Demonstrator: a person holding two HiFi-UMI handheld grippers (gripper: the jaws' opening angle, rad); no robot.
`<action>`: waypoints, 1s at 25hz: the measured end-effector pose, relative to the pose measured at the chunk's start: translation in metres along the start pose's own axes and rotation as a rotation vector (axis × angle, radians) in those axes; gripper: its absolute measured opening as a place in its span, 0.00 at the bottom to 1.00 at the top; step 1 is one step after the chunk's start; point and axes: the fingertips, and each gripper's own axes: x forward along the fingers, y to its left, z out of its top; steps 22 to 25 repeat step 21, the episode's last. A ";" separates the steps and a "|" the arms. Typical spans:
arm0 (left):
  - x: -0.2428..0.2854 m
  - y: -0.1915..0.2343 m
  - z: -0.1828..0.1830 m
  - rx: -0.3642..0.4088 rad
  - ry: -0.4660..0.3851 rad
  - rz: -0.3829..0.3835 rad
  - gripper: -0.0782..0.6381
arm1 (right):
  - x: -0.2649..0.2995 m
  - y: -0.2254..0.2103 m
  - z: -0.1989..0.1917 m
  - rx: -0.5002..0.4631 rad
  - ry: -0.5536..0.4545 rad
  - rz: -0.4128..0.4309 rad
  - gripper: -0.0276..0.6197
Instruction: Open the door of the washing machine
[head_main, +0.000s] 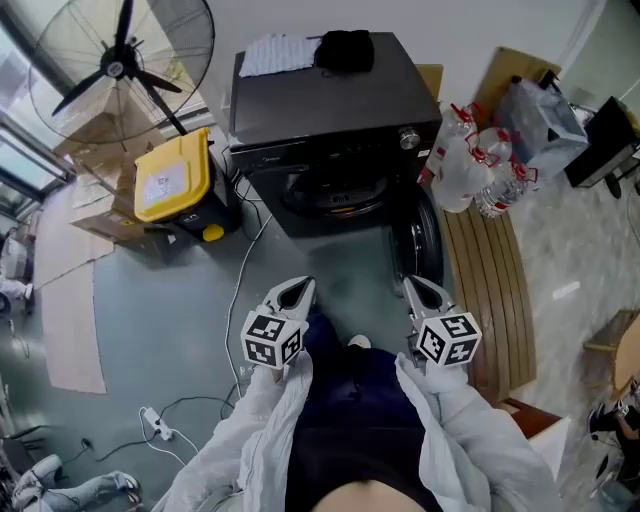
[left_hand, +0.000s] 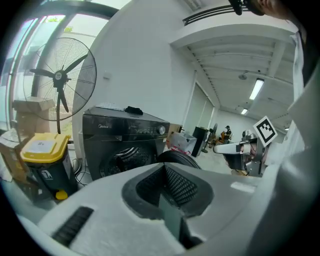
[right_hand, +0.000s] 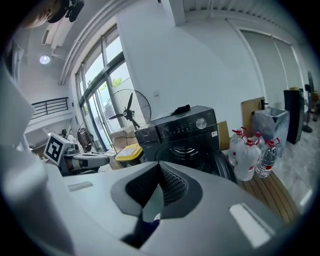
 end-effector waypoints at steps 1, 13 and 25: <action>-0.003 0.000 -0.001 -0.008 -0.005 0.003 0.11 | 0.004 0.003 -0.002 -0.002 0.011 0.010 0.06; -0.008 0.007 -0.018 -0.047 0.007 0.028 0.11 | 0.019 0.013 -0.009 0.010 0.051 0.047 0.06; -0.009 0.008 -0.028 -0.045 0.039 0.022 0.11 | 0.015 0.022 -0.018 0.028 0.059 0.051 0.06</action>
